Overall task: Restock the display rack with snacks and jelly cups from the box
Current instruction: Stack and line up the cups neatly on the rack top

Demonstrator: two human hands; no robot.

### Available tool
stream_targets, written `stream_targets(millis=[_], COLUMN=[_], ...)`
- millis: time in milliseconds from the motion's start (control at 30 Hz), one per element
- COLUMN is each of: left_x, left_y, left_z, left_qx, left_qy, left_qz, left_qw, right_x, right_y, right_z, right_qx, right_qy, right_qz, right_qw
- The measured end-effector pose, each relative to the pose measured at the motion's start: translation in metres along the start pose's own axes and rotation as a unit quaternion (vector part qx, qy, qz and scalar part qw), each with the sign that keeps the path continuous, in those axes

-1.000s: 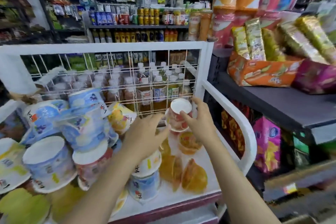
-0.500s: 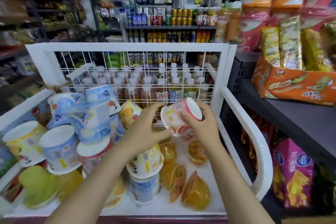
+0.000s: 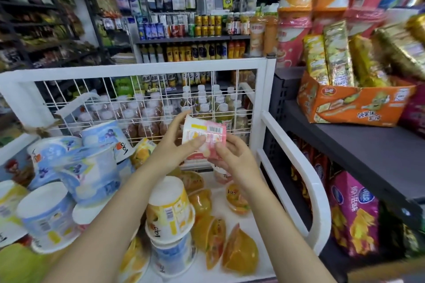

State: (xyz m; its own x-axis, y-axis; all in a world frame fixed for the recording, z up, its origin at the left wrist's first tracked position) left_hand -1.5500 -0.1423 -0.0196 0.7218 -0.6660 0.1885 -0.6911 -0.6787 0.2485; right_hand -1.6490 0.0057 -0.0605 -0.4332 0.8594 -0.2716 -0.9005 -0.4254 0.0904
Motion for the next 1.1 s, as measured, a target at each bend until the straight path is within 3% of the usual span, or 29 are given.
stream_targets(millis=[100,233,400,600,833,1100], left_x=[-0.001,-0.001,0.004,0.002,0.001,-0.003], left_y=[0.009,0.014,0.014,0.013,0.013,0.012], left_z=[-0.001,0.013,0.031,0.035,0.034,0.033], left_qx=[-0.041,-0.082,-0.059,-0.064,-0.07,-0.09], left_qy=[0.094,0.353,0.43,0.445,0.446,0.395], left_qz=[-0.015,-0.019,0.019,0.054,0.059,0.084], left_qw=[0.995,0.932,0.901,0.891,0.89,0.911], right_x=[0.01,0.025,0.029,0.029,0.041,0.05], right_y=[0.012,0.026,0.049,0.056,0.049,0.029], right_z=[-0.017,-0.036,-0.068,-0.079,-0.075,-0.065], right_qx=[0.063,0.095,0.055,0.058,0.061,0.053], right_qy=[-0.108,-0.187,-0.355,-0.414,-0.42,-0.468], right_qz=[-0.037,-0.091,-0.083,-0.051,-0.104,-0.085], right_qw=[0.991,0.973,0.929,0.907,0.9,0.878])
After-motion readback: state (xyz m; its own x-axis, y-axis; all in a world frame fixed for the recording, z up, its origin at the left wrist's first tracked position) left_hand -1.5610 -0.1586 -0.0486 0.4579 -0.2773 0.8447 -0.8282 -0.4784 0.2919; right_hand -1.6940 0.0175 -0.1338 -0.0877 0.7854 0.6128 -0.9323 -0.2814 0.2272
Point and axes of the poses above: each hand's wrist, its own y-axis towards the middle knuckle, its own x-axis out of the back of the hand, z = x × y, the point moved 1 cm from there along y, towards the middle knuckle, and after that the axes turned 15 degrees about -z, right-handed, at the moved point
